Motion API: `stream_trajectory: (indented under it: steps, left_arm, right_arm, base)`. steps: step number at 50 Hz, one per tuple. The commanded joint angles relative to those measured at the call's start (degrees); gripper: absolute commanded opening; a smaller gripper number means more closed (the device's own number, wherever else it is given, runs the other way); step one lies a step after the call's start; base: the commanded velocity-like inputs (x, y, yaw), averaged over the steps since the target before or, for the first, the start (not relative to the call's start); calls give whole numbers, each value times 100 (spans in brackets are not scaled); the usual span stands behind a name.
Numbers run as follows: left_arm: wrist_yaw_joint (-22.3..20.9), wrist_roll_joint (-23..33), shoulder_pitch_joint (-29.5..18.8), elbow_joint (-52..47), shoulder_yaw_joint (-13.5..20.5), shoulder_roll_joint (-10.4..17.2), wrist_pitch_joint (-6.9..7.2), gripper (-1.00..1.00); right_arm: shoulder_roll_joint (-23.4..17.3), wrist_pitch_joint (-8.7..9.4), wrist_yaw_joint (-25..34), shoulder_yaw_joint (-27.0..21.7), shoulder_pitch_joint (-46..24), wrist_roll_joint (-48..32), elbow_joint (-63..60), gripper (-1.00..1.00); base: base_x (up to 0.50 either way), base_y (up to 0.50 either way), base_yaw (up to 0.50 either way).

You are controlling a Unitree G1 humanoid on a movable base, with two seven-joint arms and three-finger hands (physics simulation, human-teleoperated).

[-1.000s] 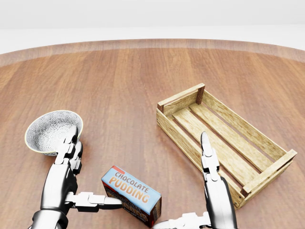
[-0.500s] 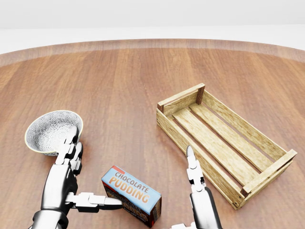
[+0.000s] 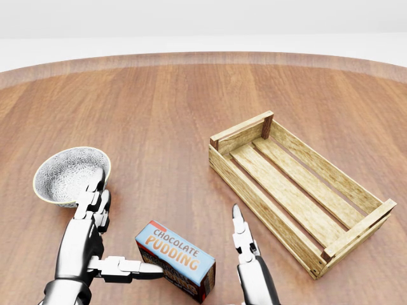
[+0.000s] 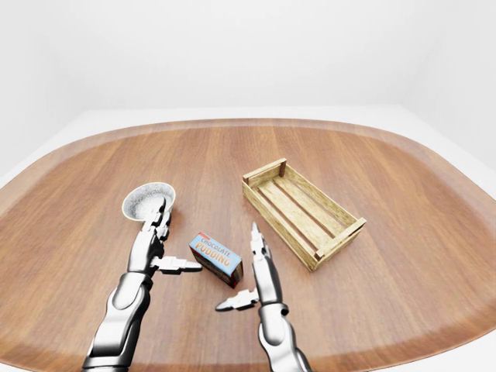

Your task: Pick up the chocolate pudding and put it in the tray.

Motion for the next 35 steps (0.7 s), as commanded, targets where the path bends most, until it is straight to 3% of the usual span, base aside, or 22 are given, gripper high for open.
stream_trajectory:
  steps: [1,14,35]
  left_arm:
    - [-88,-182,-7,-15,31,-16,55,100]
    - [-85,-181,9,-83,20,-18,109,100]
    - [-92,-175,-13,8,25,-15,42,100]
  right_arm:
    - [51,0,-71,56,-131,-137,410,100]
    - [199,0,-108,-2,-391,-337,942,100]
    - [325,0,-195,-212,-700,-487,1725,100]
  base:
    - [0,0,0]
    - [0,0,0]
    - [0,0,0]
